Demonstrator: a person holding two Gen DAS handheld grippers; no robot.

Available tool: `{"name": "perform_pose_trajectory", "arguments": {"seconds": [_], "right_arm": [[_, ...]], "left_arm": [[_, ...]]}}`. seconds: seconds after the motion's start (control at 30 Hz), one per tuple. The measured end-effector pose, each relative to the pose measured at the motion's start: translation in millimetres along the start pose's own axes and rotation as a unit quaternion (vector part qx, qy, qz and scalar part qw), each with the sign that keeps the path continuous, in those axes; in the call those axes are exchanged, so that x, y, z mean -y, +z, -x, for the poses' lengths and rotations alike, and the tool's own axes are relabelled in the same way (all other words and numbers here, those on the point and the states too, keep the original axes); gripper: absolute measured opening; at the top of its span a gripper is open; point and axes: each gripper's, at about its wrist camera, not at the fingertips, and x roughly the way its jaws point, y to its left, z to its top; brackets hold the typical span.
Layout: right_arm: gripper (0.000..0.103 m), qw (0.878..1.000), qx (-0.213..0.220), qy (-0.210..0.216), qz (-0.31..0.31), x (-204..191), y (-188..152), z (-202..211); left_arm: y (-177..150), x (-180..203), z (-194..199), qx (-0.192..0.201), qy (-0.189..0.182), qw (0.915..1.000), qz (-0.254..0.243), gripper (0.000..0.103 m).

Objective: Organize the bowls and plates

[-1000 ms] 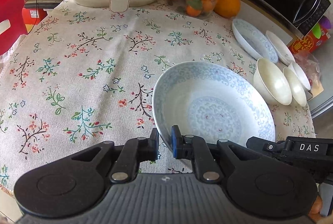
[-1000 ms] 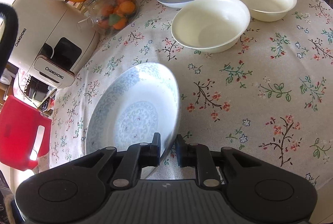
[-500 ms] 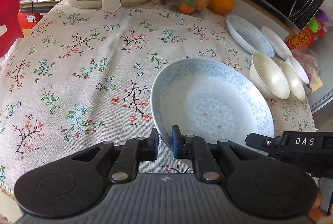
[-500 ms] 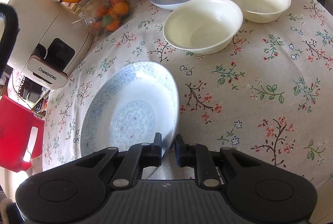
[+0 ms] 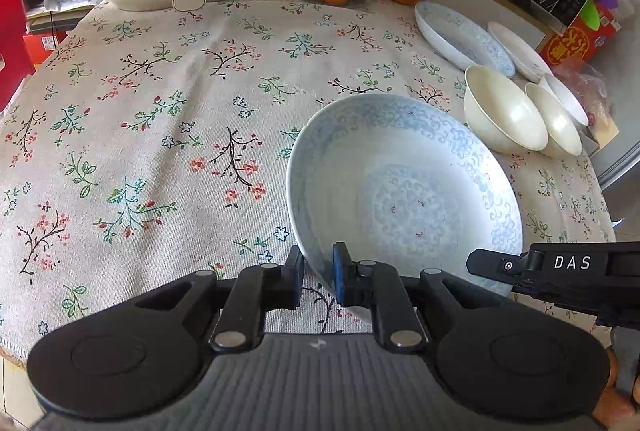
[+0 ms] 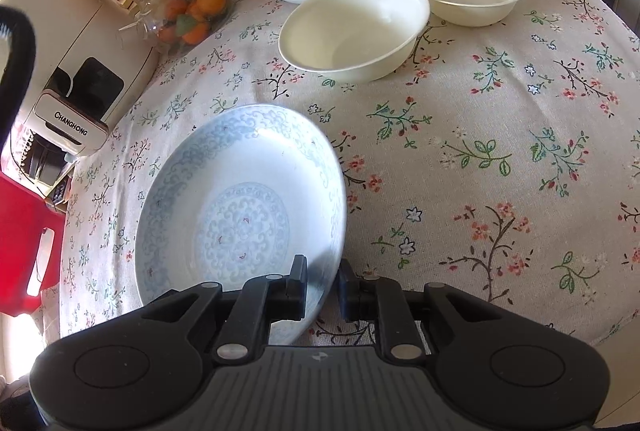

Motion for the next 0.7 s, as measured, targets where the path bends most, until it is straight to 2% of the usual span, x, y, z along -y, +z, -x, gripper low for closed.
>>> {"name": "perform_pose_trajectory", "arguments": {"seconds": [0.13, 0.27, 0.43, 0.6, 0.67, 0.7], "right_arm": [[0.016, 1.0, -0.002, 0.001, -0.012, 3, 6, 3], [0.027, 0.999, 0.037, -0.008, -0.019, 10, 18, 18], [0.028, 0.998, 0.061, -0.001, -0.035, 15, 26, 28], [0.029, 0.995, 0.079, 0.015, -0.063, 22, 38, 37], [0.032, 0.994, 0.09, 0.015, -0.066, 23, 43, 42], [0.033, 0.993, 0.093, 0.015, -0.064, 23, 45, 43]], "left_arm": [[5, -6, 2, 0.004, 0.005, 0.9999, 0.011, 0.016], [17, -15, 8, 0.024, 0.015, 0.9989, 0.038, 0.025], [33, -21, 13, 0.046, 0.025, 0.9974, 0.05, 0.029], [45, -14, 21, 0.076, 0.028, 0.9964, 0.027, 0.046], [49, -8, 23, 0.09, 0.04, 0.9951, 0.007, 0.055], [51, -4, 22, 0.097, 0.052, 0.9939, -0.003, 0.057]]}}
